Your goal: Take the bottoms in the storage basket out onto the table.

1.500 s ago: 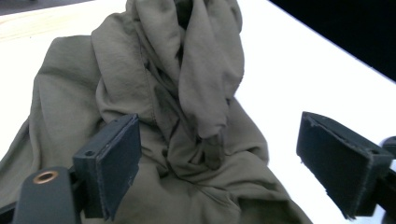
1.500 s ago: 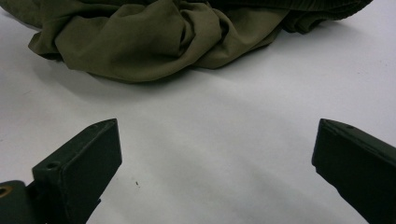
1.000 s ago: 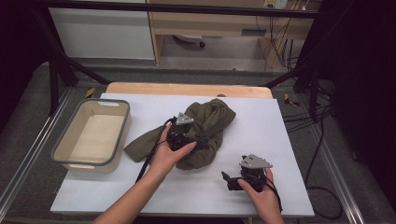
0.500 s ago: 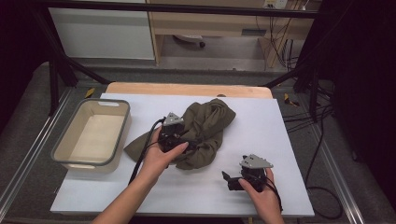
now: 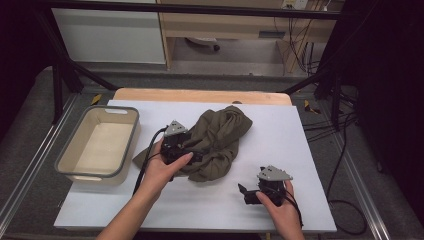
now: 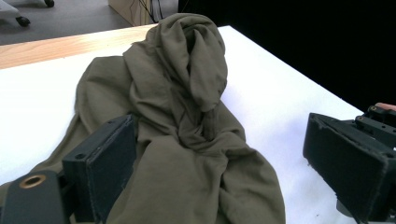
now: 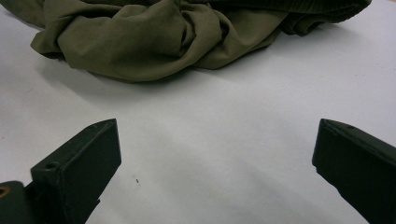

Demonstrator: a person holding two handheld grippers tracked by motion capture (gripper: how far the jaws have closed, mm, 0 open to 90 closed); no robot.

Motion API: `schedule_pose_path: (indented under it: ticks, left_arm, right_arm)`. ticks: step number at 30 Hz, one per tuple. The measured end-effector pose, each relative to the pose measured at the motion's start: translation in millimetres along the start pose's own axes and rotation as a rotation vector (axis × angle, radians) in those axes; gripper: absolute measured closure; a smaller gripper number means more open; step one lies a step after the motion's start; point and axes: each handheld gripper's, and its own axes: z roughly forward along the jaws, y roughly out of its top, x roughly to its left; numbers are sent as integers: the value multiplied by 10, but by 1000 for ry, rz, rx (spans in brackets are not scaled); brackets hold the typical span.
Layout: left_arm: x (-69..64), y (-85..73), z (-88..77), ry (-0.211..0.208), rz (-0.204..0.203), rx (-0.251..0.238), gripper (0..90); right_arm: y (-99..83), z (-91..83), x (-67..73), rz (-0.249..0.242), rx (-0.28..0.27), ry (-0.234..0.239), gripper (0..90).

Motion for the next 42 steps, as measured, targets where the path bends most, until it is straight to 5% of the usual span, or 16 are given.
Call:
schedule_pose_path:
  ticks: [24, 42]
  left_arm:
    - [-20, -209, -414, 51, 56, -27, 92]
    - [19, -337, -689, 99, 71, -35, 89]
  right_arm:
    - [-15, 20, -5, -14, 19, -29, 20]
    - [-11, -110, -53, 4, -21, -52, 34]
